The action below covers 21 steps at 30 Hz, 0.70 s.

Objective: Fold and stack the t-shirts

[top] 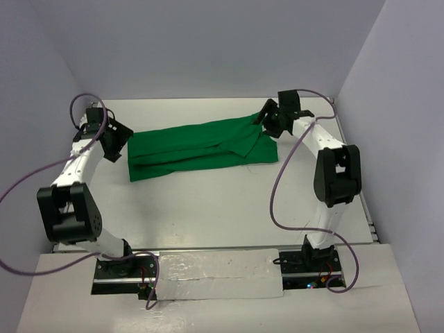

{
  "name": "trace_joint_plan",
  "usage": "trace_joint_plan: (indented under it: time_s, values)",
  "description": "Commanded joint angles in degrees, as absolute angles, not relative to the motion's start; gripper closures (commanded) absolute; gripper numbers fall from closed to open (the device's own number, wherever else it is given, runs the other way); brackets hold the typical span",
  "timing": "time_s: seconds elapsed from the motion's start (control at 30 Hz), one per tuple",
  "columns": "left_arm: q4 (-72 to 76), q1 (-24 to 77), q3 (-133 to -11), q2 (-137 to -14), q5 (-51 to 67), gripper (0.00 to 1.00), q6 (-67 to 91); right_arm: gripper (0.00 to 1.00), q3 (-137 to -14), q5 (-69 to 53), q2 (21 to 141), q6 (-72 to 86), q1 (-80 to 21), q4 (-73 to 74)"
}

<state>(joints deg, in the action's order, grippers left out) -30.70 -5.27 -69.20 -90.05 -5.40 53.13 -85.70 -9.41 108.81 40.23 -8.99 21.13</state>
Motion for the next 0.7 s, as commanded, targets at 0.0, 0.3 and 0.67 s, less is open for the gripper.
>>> trace_joint_plan:
  time_s: [0.0,0.3,0.67]
  values:
    - [-26.73,-2.92,-64.07,-83.42,-4.91,0.12,48.07,0.28,-77.60,-13.60,102.96,40.67,-9.27,15.38]
    - [-23.95,-0.75,-53.86,-76.52,-2.33,0.12,46.68,0.30,-75.18,-17.58,108.12,42.62,-11.99,12.05]
    - [-24.65,-0.53,-53.08,-76.24,-2.55,0.12,46.09,0.30,-78.85,-17.36,114.75,43.59,-12.08,12.17]
